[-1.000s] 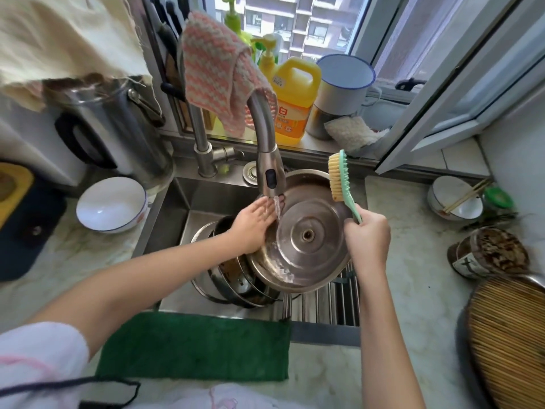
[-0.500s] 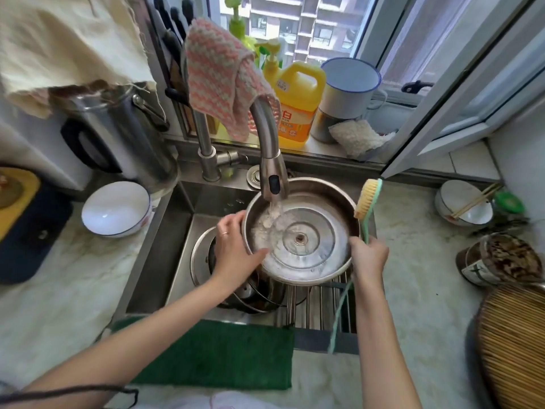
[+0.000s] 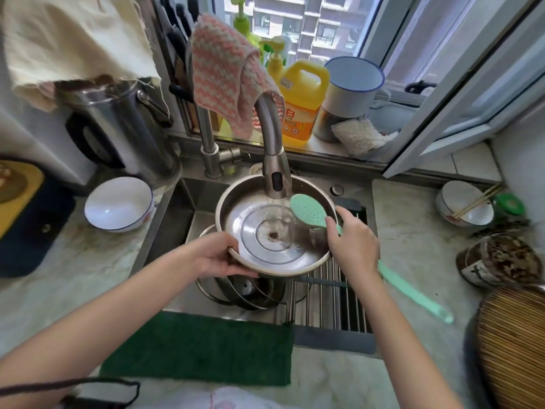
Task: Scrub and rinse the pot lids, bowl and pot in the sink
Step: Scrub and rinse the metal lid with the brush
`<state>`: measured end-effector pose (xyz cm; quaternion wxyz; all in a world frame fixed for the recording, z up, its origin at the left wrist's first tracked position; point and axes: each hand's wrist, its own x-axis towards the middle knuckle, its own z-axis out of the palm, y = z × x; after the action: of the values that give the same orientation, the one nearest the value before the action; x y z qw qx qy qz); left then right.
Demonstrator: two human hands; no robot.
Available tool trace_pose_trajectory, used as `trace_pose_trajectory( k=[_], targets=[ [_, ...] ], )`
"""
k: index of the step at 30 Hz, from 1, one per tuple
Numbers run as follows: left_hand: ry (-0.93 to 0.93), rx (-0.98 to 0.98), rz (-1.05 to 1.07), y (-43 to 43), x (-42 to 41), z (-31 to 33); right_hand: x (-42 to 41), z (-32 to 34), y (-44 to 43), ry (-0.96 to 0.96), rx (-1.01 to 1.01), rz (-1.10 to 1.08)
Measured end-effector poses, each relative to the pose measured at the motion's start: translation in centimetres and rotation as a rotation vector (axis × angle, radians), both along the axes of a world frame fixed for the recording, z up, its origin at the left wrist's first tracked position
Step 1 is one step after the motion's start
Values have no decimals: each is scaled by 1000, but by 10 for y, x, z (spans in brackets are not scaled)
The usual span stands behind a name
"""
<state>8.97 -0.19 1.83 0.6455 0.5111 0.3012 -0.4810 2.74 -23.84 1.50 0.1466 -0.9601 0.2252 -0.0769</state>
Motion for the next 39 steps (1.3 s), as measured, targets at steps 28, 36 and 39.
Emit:
trace_pose_trajectory(
  k=[28,36,39],
  targets=[
    [-213,163,149,25,-1,8,38,-14,18,340,-262,557],
    [-303,214,206,12,-8,5,26,4,38,654,321,584],
    [-352,222,178,13,-10,4,45,4,27,585,-89,499]
  ],
)
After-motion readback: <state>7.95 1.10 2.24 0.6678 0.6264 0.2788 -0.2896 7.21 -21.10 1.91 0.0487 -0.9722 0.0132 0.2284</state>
